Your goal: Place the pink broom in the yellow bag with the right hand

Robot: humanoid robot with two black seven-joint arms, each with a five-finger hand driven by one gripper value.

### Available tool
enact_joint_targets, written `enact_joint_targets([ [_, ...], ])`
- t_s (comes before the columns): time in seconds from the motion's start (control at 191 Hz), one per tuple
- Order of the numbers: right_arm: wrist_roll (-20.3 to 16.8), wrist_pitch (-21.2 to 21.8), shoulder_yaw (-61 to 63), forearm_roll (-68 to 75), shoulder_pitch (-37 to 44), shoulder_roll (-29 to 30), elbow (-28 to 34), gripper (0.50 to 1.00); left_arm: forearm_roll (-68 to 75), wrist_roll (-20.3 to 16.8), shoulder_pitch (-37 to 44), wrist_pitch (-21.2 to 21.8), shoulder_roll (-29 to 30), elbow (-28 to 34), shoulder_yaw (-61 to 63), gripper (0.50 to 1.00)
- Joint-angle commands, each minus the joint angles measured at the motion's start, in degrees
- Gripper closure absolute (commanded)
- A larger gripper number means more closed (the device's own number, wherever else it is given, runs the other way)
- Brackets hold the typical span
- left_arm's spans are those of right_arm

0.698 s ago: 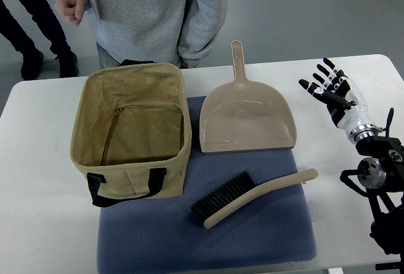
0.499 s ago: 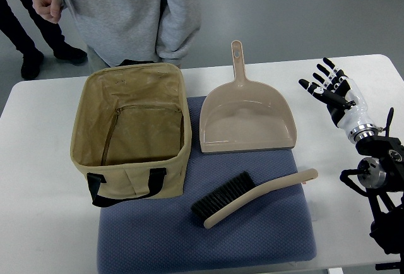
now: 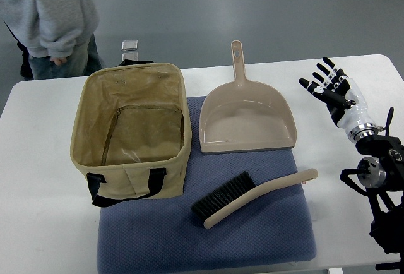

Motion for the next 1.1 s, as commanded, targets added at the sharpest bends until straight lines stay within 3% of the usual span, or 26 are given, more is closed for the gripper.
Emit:
enact_joint_targets([
  [0.0, 0.00, 0.09, -0.11, 0.00, 0.02, 0.00, 0.00, 0.572, 0.08, 0.00, 0.00, 0.00, 0.00, 0.08, 0.00, 0.500],
  [1.097, -0.09, 1.32, -0.38, -0.35, 1.34, -0.61, 0.09, 0.572, -0.01, 0.00, 0.00, 0.00, 0.00, 0.09, 0.00, 0.500],
])
